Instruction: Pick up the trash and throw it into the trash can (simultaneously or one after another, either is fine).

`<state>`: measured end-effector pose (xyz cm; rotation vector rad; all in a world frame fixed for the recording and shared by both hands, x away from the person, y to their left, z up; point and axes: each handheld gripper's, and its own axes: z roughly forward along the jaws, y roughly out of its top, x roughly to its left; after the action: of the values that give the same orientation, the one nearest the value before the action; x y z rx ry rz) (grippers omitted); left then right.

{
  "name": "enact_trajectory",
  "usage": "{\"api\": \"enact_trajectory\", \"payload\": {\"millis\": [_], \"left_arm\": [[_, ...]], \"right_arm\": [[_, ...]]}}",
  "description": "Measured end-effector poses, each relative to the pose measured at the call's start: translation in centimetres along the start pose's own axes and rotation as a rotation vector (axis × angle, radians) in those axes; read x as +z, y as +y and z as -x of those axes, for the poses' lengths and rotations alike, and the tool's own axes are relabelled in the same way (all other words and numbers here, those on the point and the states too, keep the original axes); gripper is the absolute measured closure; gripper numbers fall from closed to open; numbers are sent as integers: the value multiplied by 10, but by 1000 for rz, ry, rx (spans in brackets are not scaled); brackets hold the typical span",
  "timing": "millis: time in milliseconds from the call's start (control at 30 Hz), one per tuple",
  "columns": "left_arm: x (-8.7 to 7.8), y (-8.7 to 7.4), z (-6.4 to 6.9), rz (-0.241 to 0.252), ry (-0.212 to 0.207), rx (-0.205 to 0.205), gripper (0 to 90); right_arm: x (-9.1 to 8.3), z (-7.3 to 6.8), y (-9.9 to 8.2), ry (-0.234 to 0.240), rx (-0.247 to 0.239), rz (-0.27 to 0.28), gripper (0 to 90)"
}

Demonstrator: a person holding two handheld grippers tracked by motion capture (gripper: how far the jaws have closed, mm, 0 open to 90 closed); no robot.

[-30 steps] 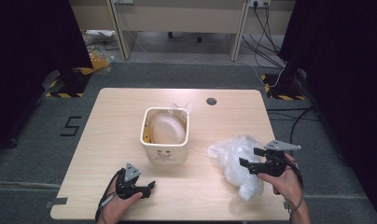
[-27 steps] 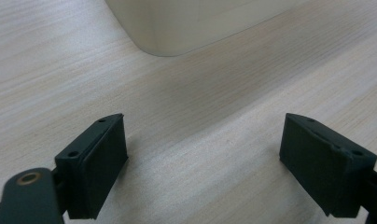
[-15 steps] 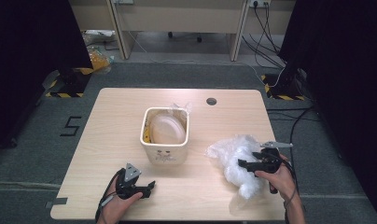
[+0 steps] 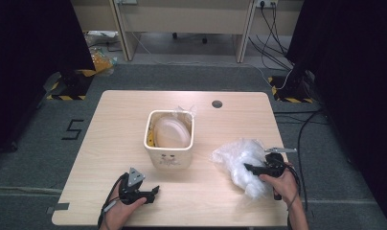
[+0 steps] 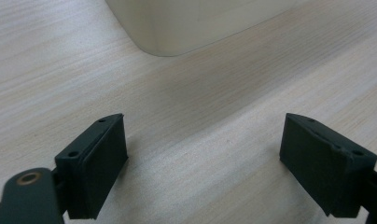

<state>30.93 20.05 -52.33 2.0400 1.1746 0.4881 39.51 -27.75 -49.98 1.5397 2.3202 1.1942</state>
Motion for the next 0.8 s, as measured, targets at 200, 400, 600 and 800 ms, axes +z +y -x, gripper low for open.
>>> {"api": "enact_trajectory", "payload": {"millis": [200,400,600,800], "left_arm": [[0,0,0,0,0,0,140],[0,0,0,0,0,0,140],[0,0,0,2,-1,0,140],[0,0,0,1,-1,0,140]], "right_arm": [[-7,1,-2,27,-10,48,708],[-22,0,4,53,-11,114,739],[-47,-7,15,73,-33,198,742],[-65,-16,27,90,-58,254,746]]}}
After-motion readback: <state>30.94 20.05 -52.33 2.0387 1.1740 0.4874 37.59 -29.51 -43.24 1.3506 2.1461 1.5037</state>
